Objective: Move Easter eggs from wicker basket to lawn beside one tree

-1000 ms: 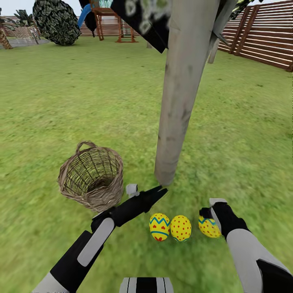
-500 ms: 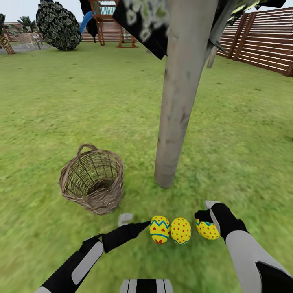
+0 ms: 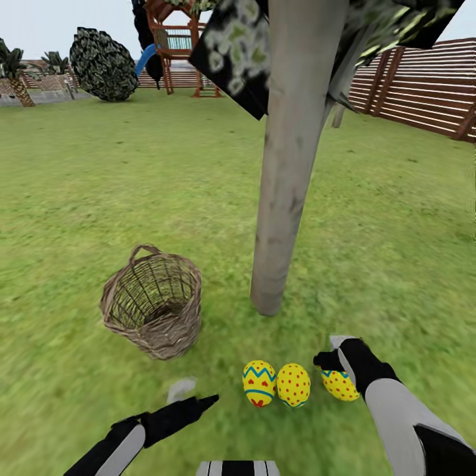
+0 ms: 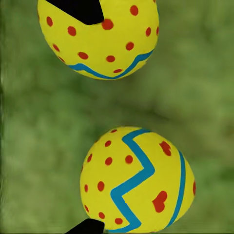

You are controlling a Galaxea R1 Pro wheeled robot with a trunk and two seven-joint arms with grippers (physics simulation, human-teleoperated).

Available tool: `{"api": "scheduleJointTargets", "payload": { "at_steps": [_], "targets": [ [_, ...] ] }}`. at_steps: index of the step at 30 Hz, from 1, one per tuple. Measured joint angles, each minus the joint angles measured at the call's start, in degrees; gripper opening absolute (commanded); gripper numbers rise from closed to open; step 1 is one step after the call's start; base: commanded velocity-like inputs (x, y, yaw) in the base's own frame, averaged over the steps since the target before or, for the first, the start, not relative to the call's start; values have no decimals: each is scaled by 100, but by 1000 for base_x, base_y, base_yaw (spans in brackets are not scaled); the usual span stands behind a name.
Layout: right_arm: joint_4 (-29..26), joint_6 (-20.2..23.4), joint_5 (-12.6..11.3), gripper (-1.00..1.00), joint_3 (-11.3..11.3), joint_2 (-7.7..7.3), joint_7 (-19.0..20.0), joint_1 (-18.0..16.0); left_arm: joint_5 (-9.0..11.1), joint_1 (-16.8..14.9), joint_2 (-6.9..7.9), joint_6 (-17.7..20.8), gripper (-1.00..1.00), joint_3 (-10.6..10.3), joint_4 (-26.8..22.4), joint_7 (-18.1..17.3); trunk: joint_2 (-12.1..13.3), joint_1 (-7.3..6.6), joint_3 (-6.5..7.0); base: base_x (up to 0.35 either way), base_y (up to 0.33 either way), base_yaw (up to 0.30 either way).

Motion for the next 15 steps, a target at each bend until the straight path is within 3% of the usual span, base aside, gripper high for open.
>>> {"api": "scheduleJointTargets", "payload": {
  "at_steps": [5, 6, 7, 11, 15],
  "targets": [
    [684, -503, 36, 100, 2, -24, 6, 163, 18, 1, 70, 15, 100, -2, 493, 50, 7, -13, 111, 0, 0, 0],
    [764, -556, 38, 100, 3, -27, 6, 204, 26, 1, 59, 19, 100, -7, 511, 169, 8, -16, 133, 0, 0, 0],
    [859, -647, 41, 100, 4, -29, 6, 301, 39, 5, 38, 25, 100, -20, 522, 538, 9, -18, 155, 0, 0, 0],
    [896, -704, 62, 100, 12, -40, 6, 476, 66, 28, 24, 29, 100, -28, 559, 838, 15, -29, 244, 0, 0, 0],
    [1005, -727, 372, 100, 12, -40, 5, 526, 67, 51, 35, 30, 100, 0, 869, 876, 20, -39, 333, 0, 0, 0]
  ]
}}
